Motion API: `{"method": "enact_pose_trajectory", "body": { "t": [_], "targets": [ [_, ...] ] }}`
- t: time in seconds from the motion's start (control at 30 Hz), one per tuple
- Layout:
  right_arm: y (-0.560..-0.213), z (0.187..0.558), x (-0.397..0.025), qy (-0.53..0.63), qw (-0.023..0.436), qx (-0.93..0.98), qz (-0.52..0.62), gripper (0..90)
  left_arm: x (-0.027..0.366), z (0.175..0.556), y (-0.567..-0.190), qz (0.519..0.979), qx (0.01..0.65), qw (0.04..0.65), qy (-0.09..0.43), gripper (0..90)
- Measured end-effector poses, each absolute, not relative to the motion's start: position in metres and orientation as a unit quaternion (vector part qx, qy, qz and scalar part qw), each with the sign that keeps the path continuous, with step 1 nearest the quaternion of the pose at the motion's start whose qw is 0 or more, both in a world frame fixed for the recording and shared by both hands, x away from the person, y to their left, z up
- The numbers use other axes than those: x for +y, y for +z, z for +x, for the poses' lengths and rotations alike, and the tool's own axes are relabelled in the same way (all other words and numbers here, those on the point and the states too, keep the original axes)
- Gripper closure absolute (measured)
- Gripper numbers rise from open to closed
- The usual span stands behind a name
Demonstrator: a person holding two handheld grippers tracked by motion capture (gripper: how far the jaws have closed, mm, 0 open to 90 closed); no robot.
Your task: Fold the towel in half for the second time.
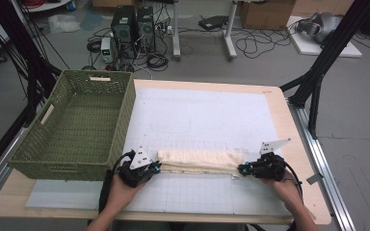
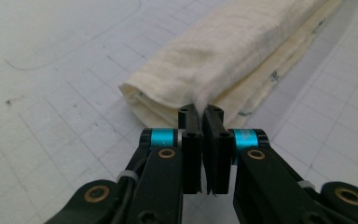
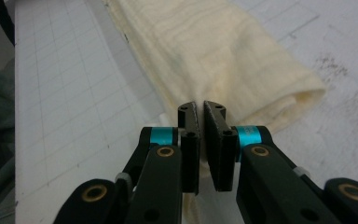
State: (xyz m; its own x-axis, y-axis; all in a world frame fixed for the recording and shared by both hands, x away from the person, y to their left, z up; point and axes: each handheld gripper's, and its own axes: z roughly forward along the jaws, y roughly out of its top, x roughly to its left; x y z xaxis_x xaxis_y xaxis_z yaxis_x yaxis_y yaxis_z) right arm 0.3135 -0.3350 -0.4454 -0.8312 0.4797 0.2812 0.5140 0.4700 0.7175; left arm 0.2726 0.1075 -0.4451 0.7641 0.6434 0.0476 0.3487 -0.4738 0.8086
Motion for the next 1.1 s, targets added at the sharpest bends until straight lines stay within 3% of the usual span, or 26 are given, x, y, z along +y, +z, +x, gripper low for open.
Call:
{"method": "enact_pose_trajectory", "body": {
  "t": [0.13, 0.33, 0.5, 0.7, 0.93, 1.1],
  "targets": [
    [-0.439, 0.313, -0.338, -0.434, 0.018, -0.850, -0.297, 70.3, 0.107, 0.273, -0.446, 0.841, 0.296, 0.417, 0.175, 85.4],
    [-0.410, 0.314, -0.343, -0.467, -0.012, -0.835, -0.291, 65.0, 0.108, 0.273, -0.447, 0.842, 0.296, 0.416, 0.174, 85.6],
    [-0.400, 0.321, -0.324, -0.471, -0.025, -0.834, -0.286, 68.5, 0.108, 0.273, -0.447, 0.841, 0.297, 0.418, 0.172, 85.6],
    [-0.418, 0.328, -0.287, -0.445, -0.008, -0.853, -0.272, 76.3, 0.108, 0.272, -0.445, 0.839, 0.298, 0.422, 0.172, 84.5],
    [-0.440, 0.324, -0.274, -0.413, 0.015, -0.871, -0.265, 79.9, 0.108, 0.264, -0.432, 0.823, 0.302, 0.450, 0.172, 67.6],
    [-0.441, 0.319, -0.276, -0.409, 0.014, -0.873, -0.264, 79.9, 0.100, 0.262, -0.419, 0.817, 0.290, 0.464, 0.182, 66.5]
  ]
}}
